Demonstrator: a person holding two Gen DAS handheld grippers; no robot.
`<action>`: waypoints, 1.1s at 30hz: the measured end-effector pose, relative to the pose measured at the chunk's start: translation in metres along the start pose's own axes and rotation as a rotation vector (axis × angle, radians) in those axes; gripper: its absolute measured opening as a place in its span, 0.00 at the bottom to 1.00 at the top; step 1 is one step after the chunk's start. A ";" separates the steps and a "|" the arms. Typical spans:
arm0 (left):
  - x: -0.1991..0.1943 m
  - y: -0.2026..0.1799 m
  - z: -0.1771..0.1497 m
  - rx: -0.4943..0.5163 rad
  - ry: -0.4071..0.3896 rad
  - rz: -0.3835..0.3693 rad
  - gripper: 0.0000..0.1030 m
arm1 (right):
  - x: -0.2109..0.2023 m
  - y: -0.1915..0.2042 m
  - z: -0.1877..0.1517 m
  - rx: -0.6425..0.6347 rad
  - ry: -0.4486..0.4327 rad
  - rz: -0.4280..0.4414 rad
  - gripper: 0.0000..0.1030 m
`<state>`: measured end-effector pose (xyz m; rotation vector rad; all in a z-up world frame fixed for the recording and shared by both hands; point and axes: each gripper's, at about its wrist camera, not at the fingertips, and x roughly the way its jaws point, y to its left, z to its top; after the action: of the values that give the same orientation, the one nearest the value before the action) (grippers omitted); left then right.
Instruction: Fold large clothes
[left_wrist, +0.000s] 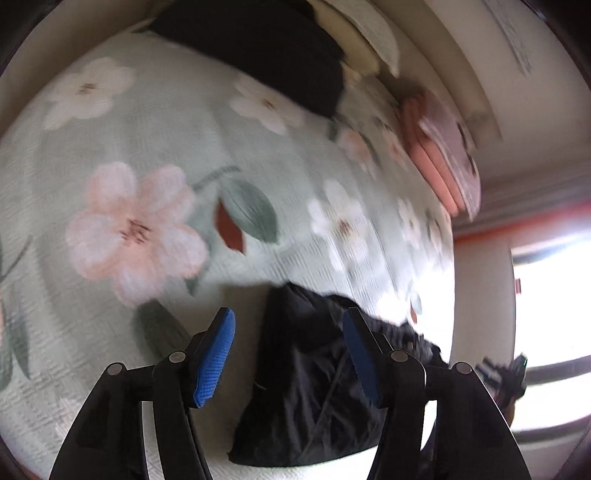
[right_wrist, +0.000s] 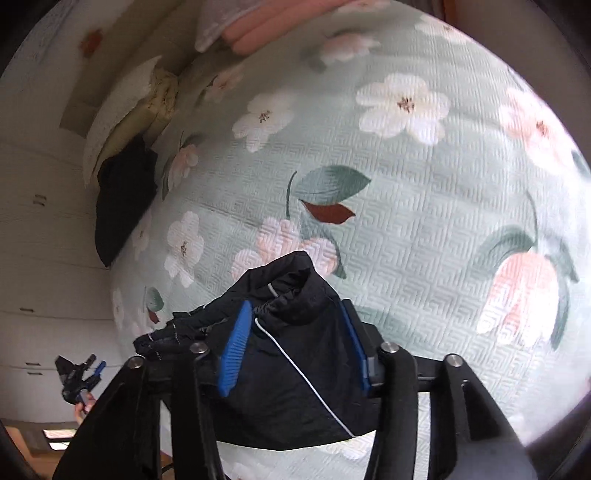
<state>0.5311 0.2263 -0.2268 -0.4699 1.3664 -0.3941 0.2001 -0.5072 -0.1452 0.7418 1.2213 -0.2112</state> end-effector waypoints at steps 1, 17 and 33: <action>0.012 -0.009 -0.008 0.025 0.024 -0.007 0.61 | 0.001 0.005 -0.005 -0.036 0.006 -0.038 0.67; 0.154 -0.014 -0.049 0.215 0.181 -0.005 0.64 | 0.192 -0.022 -0.025 -0.412 0.165 0.050 0.69; 0.070 -0.055 -0.035 0.207 -0.172 -0.126 0.12 | 0.095 0.011 -0.006 -0.449 -0.168 0.060 0.14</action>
<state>0.5079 0.1396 -0.2603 -0.4097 1.1194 -0.5794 0.2349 -0.4727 -0.2280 0.3604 1.0341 0.0517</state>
